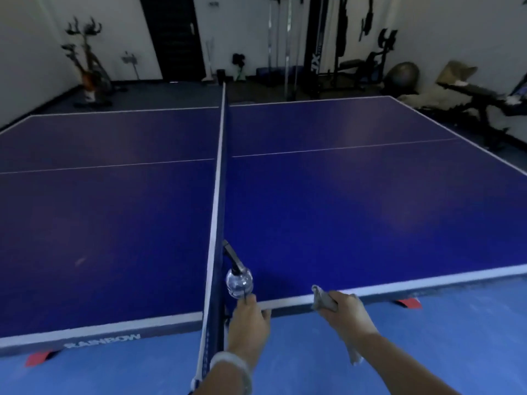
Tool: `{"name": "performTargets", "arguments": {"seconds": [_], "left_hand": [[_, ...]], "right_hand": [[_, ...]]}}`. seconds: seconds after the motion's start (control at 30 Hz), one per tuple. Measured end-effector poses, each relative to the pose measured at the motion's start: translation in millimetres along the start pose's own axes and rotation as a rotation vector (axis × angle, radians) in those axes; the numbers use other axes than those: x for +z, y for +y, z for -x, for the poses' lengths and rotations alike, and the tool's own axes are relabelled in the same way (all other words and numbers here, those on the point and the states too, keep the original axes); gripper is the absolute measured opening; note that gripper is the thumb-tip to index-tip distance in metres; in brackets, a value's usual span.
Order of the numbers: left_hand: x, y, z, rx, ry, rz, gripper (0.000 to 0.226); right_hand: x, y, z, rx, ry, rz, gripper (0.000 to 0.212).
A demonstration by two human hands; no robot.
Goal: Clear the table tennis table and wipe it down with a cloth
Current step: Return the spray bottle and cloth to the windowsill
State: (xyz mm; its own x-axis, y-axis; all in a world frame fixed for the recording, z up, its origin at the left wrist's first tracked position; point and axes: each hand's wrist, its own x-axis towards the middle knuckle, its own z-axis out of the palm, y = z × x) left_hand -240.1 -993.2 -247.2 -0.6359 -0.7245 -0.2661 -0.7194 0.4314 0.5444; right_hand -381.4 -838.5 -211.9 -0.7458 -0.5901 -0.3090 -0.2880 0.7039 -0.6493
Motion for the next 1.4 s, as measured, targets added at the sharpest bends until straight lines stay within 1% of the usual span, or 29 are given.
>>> {"name": "performTargets", "arguments": {"seconds": [0.07,0.17,0.27,0.37,0.43,0.47,0.53,0.57,0.6,0.67,0.7,0.8,0.9,0.97,1.03,1.13,1.23,1.27,1.33,1.4], "left_hand": [[-2,1,-19,-0.127,0.067,0.092,0.06],[-5,2,-36,-0.263,0.176,0.197,0.07],[-3,6,-56,-0.314,0.243,0.325,0.084],[2,12,-71,-0.329,0.269,0.421,0.089],[5,15,-80,-0.353,0.299,0.502,0.085],[6,17,-85,-0.356,0.315,0.532,0.079],[7,20,-96,-0.339,0.356,0.579,0.058],[7,22,-101,-0.323,0.372,0.592,0.047],[7,25,-105,-0.31,0.381,0.6,0.041],[10,30,-115,-0.32,0.383,0.62,0.039],[11,30,-118,-0.341,0.386,0.638,0.037],[16,32,-129,-0.376,0.396,0.711,0.028],[19,32,-139,-0.367,0.392,0.757,0.022],[19,32,-143,-0.359,0.394,0.738,0.021],[20,33,-144,-0.304,0.369,0.704,0.02],[26,39,-142,-0.202,0.271,0.68,0.016],[41,53,-137,-0.044,0.139,0.676,0.013],[47,60,-135,-0.018,0.129,0.655,0.013],[58,78,-128,-0.009,0.102,0.687,0.016],[68,99,-122,-0.014,0.002,0.72,0.018]], "right_hand": [[-2,-10,-28,-0.008,-0.032,-0.019,0.025],[6,-19,-59,-0.019,-0.081,-0.015,0.027],[15,-27,-86,-0.033,-0.175,0.026,0.019],[18,-34,-112,-0.093,-0.226,0.086,0.011],[18,-35,-124,-0.09,-0.26,0.07,0.014],[17,-35,-129,-0.102,-0.268,0.083,0.013],[16,-35,-140,-0.109,-0.286,0.092,0.015],[14,-36,-144,-0.106,-0.29,0.084,0.019],[13,-36,-148,-0.109,-0.294,0.089,0.024],[9,-35,-157,-0.131,-0.314,0.129,0.029],[9,-36,-158,-0.15,-0.325,0.15,0.028],[5,-34,-163,-0.161,-0.302,0.137,0.01],[2,-28,-165,-0.114,-0.274,0.087,0.014],[0,-26,-164,-0.074,-0.26,0.056,0.014],[-4,-22,-162,-0.052,-0.232,0.041,0.014],[-12,-13,-155,-0.011,-0.175,0.031,0.015],[-24,2,-142,0.039,-0.099,-0.014,0.016],[-30,9,-137,0.061,-0.065,-0.026,0.016],[-43,23,-126,0.094,0.003,-0.028,0.012],[-59,41,-114,0.12,0.059,-0.031,0.015]]}}
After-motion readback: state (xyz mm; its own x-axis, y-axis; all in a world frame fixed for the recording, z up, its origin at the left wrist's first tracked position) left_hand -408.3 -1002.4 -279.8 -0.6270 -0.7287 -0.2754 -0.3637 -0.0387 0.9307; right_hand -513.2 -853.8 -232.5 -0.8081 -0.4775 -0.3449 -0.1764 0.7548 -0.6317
